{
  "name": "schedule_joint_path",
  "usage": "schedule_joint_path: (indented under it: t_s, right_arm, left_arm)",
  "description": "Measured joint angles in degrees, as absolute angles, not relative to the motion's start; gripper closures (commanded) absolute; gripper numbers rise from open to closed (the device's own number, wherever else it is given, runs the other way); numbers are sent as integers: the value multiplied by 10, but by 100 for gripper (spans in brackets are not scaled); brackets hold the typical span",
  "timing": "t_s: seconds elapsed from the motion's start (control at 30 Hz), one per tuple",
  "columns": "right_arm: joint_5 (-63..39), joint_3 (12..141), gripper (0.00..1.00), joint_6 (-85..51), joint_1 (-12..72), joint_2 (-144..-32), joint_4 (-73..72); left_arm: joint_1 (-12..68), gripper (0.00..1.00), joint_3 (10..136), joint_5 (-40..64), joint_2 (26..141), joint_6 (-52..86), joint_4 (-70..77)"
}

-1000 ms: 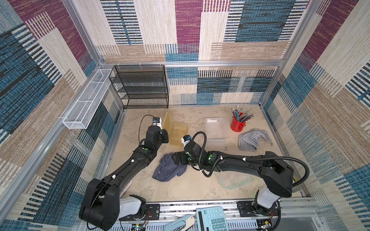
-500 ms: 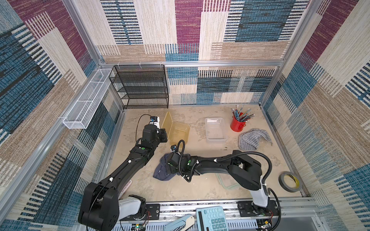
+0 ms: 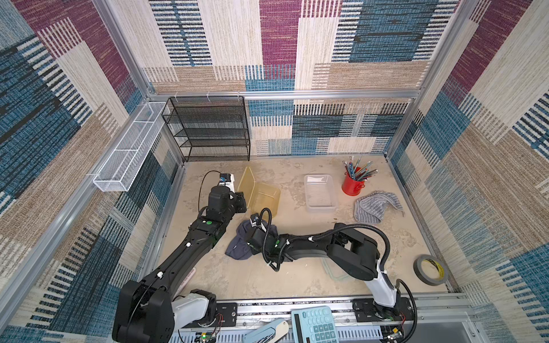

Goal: Wipe the insides of the lunch boxes
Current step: Pick up the cleaning item at the center of the board.

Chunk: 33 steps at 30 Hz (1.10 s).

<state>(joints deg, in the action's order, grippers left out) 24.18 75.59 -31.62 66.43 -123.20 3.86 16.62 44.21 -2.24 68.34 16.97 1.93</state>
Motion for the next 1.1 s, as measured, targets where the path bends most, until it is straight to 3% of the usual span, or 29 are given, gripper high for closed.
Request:
schedule_joint_path:
  t_s: [0.17,0.47,0.7,0.87,1.1]
  right_arm:
    - [202,701,99,-302,663,-1181,14]
    - [176,583,100,-223,661,-980,0]
    - [218,581,100,-110,628,-869,-12]
    - [266,623,100,0,584,-881,-1]
    - [371,679,100,189,547,-995,-23]
  left_arm:
    - [163,89,431,-15,679,170,19]
    - [162,90,396,6,664,169,34]
    - [163,91,375,32,645,166,44]
    - [164,91,356,46,632,163,46]
    - [182,91,342,63,620,159,47]
